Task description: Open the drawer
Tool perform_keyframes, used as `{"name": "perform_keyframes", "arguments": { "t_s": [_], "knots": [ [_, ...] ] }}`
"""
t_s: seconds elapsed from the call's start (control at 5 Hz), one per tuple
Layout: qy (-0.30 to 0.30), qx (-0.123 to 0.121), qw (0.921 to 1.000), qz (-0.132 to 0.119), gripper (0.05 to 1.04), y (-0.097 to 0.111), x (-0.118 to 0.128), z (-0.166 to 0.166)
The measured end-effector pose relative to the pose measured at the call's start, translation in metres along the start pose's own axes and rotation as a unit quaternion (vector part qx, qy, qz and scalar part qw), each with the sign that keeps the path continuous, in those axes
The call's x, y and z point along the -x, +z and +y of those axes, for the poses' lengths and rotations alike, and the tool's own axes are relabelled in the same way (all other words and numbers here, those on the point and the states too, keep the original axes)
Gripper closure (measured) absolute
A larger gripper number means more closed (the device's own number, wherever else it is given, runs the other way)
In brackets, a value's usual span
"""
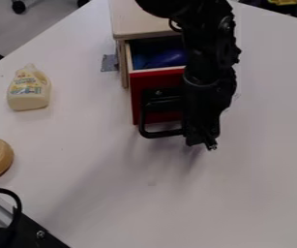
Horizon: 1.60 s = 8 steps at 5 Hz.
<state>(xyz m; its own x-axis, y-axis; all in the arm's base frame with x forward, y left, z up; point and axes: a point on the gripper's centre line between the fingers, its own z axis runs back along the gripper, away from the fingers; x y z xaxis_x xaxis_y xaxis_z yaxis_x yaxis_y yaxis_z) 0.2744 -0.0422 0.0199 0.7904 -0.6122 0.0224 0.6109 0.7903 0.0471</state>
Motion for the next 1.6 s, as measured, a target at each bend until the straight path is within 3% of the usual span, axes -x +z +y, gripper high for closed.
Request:
{"name": "perform_keyframes", "arguments": {
  "t_s": [0.8, 1.6],
  "knots": [
    [0.027, 0.018, 0.9994, -0.009, 0.961, 0.005, -0.011, -0.013],
    [-0.016, 0.009, 0.9998, -0.001, 0.961, 0.001, 0.011, -0.016]
  ]
}}
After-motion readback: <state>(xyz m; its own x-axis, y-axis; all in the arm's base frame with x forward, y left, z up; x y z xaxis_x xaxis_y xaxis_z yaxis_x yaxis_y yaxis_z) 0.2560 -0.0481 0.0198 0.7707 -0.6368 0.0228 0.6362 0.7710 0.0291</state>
